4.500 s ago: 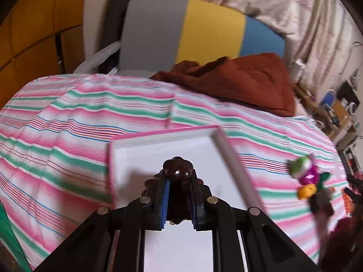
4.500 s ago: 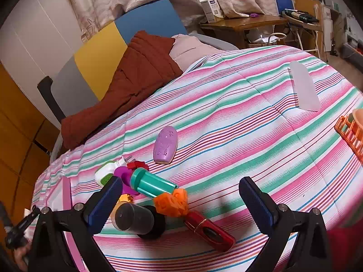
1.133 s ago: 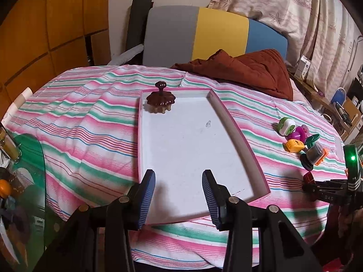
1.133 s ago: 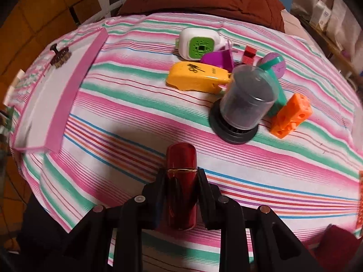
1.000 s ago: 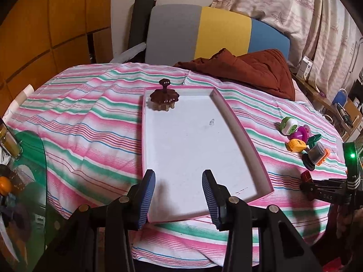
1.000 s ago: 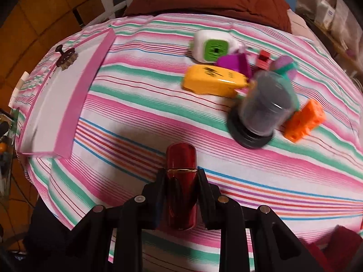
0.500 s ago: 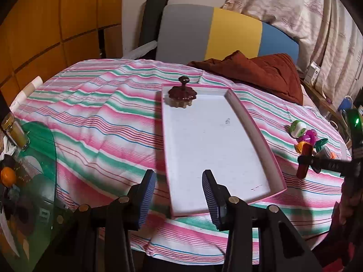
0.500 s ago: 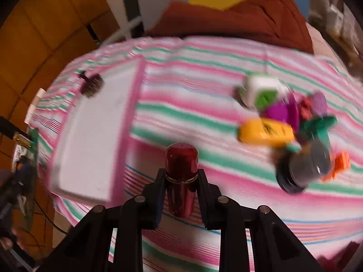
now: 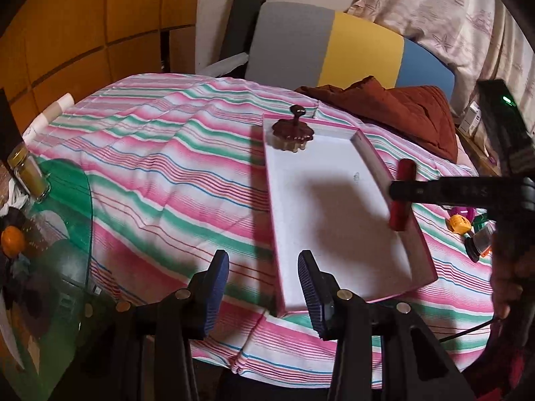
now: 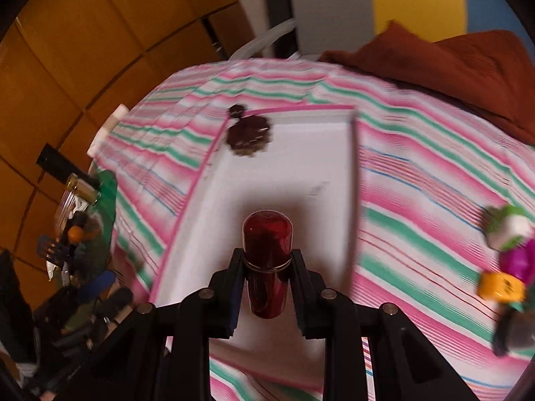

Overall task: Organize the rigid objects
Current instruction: 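Lower the red cylinder onto the tray beside the knob and open the right tool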

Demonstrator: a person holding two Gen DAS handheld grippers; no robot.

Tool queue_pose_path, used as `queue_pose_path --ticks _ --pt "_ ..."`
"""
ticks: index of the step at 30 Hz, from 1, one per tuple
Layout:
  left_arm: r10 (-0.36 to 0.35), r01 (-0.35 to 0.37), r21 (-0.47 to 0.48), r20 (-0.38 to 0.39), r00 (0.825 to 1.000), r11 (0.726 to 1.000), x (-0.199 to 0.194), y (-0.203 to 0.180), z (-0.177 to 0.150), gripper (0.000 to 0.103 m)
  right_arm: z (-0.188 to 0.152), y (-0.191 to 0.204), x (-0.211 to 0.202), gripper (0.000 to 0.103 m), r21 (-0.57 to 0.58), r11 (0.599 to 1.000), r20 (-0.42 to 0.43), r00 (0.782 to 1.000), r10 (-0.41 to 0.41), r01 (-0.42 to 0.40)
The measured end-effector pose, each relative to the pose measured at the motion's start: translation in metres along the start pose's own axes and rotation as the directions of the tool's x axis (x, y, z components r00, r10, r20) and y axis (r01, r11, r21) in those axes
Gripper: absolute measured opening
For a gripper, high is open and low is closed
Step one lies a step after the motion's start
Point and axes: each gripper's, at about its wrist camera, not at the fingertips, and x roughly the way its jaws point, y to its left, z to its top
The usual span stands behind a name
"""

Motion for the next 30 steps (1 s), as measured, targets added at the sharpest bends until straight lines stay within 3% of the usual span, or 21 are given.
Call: queue_pose_path --ticks 7,18,24,30 --pt "-0.022 0.021 -0.076 -0.01 1.0 0.997 0.003 0.023 0.0 0.043 0.034 0.024 0.058 0.026 0.04 0.998 -0.061 0.997 0.043 -0.041" --pt "0.013 -0.014 -0.109 -0.011 1.0 0.994 0.005 0.039 0.002 0.043 0.061 0.048 0.117 0.026 0.032 0.996 -0.1 0.992 -0.078 0.081" --pt "0.017 -0.018 -0.089 -0.01 1.0 0.996 0.004 0.032 0.004 0.043 0.066 0.05 0.12 0.029 0.029 0.999 -0.082 0.996 -0.043 0.045" --pt "0.02 -0.02 -0.069 -0.008 1.0 0.997 0.002 0.026 0.004 0.043 0.058 0.05 0.104 0.041 0.016 1.0 -0.037 0.999 -0.025 0.026"
